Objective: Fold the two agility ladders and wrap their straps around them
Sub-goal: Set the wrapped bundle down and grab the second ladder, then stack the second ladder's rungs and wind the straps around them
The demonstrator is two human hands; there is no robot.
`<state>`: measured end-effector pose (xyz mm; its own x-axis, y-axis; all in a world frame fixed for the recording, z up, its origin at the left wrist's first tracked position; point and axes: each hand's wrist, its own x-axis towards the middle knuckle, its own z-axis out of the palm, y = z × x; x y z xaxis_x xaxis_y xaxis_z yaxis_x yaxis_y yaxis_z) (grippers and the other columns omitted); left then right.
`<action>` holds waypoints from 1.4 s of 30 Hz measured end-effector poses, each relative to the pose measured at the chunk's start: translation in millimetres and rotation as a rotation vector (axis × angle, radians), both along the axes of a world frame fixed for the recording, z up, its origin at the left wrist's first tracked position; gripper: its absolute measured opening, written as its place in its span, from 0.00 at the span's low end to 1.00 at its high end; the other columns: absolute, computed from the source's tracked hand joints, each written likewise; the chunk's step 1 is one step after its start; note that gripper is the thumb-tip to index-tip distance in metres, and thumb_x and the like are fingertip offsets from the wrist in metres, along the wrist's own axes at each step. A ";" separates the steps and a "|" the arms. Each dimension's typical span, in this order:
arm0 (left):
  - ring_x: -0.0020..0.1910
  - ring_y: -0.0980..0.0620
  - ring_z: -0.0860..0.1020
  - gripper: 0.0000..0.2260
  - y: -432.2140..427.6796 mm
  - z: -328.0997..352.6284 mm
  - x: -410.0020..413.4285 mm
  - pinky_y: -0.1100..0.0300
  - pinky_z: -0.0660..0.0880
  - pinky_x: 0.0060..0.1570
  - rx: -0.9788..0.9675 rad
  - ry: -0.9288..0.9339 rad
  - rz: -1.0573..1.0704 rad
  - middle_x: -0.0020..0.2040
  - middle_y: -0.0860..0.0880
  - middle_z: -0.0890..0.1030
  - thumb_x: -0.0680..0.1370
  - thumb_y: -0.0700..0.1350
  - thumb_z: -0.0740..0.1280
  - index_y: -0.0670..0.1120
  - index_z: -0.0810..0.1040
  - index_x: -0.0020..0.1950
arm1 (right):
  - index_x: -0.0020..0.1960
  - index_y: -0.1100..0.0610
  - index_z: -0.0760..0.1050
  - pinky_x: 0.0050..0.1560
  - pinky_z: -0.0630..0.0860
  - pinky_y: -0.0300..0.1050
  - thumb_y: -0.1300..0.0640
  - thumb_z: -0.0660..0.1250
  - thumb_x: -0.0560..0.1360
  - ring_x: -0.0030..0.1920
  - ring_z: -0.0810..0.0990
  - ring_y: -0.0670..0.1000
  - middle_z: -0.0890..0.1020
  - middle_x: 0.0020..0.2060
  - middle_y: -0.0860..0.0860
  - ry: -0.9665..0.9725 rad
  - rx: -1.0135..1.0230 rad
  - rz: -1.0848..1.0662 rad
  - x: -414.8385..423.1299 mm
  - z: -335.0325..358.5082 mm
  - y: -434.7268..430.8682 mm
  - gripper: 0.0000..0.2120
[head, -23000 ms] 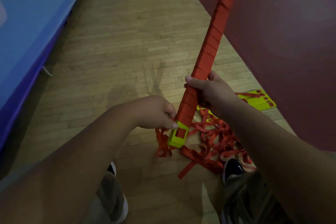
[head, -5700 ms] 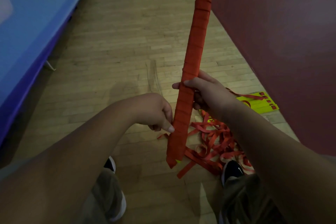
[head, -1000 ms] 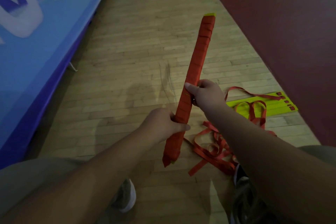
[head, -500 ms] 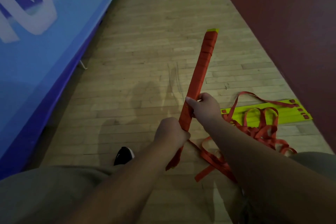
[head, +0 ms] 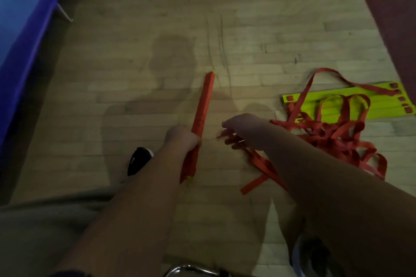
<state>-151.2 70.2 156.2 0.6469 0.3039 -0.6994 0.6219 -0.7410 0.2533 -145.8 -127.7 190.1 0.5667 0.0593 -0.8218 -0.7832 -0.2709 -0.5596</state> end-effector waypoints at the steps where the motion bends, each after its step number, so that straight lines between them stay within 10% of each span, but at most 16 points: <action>1: 0.43 0.49 0.86 0.13 2.2 -7.6 3.2 0.56 0.85 0.46 0.001 0.001 0.002 0.45 0.49 0.86 0.71 0.53 0.78 0.50 0.86 0.53 | 0.63 0.61 0.80 0.41 0.81 0.49 0.54 0.67 0.88 0.42 0.85 0.53 0.87 0.53 0.55 0.017 -0.018 0.009 0.6 -12.8 -4.1 0.10; 5: 0.42 0.46 0.82 0.06 4.2 -46.8 11.1 0.58 0.77 0.41 0.040 -0.060 0.078 0.39 0.49 0.80 0.76 0.49 0.77 0.48 0.83 0.48 | 0.58 0.61 0.81 0.39 0.79 0.47 0.54 0.67 0.87 0.38 0.84 0.52 0.87 0.49 0.55 0.096 -0.107 -0.006 0.2 -59.4 -24.4 0.10; 23: 0.65 0.38 0.81 0.32 -28.3 -129.1 26.7 0.46 0.79 0.60 0.319 0.039 -0.287 0.66 0.41 0.77 0.76 0.63 0.78 0.44 0.79 0.71 | 0.54 0.59 0.79 0.38 0.76 0.44 0.59 0.67 0.84 0.32 0.80 0.51 0.83 0.33 0.52 0.200 -0.129 -0.088 -11.6 -144.7 -77.8 0.04; 28: 0.64 0.36 0.82 0.25 -55.2 -128.8 44.4 0.46 0.80 0.60 0.224 -0.116 -0.329 0.64 0.39 0.81 0.83 0.61 0.70 0.41 0.82 0.66 | 0.57 0.63 0.82 0.37 0.80 0.44 0.59 0.64 0.87 0.44 0.85 0.56 0.88 0.51 0.58 0.096 -0.247 0.037 -4.8 -143.3 -92.2 0.11; 34: 0.59 0.36 0.83 0.13 -108.6 -138.7 61.0 0.51 0.77 0.50 0.029 -0.187 -0.568 0.57 0.38 0.86 0.83 0.51 0.68 0.42 0.85 0.56 | 0.56 0.62 0.87 0.60 0.84 0.56 0.58 0.64 0.82 0.57 0.87 0.63 0.89 0.53 0.60 -0.098 -0.556 0.111 -2.4 -144.4 -129.3 0.14; 42: 0.56 0.39 0.83 0.10 -176.6 -142.6 69.4 0.54 0.72 0.44 -0.149 -0.162 -0.684 0.53 0.40 0.86 0.82 0.46 0.66 0.43 0.86 0.53 | 0.58 0.59 0.86 0.59 0.81 0.56 0.52 0.66 0.80 0.60 0.85 0.65 0.87 0.57 0.62 -0.178 -0.796 0.037 6.2 -145.5 -189.3 0.15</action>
<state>-81.7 -106.5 13.6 0.7572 -0.2983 -0.5811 -0.0237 -0.9016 0.4320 -139.6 -317.0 44.6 0.7020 -0.4830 -0.5234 -0.6835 -0.6635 -0.3043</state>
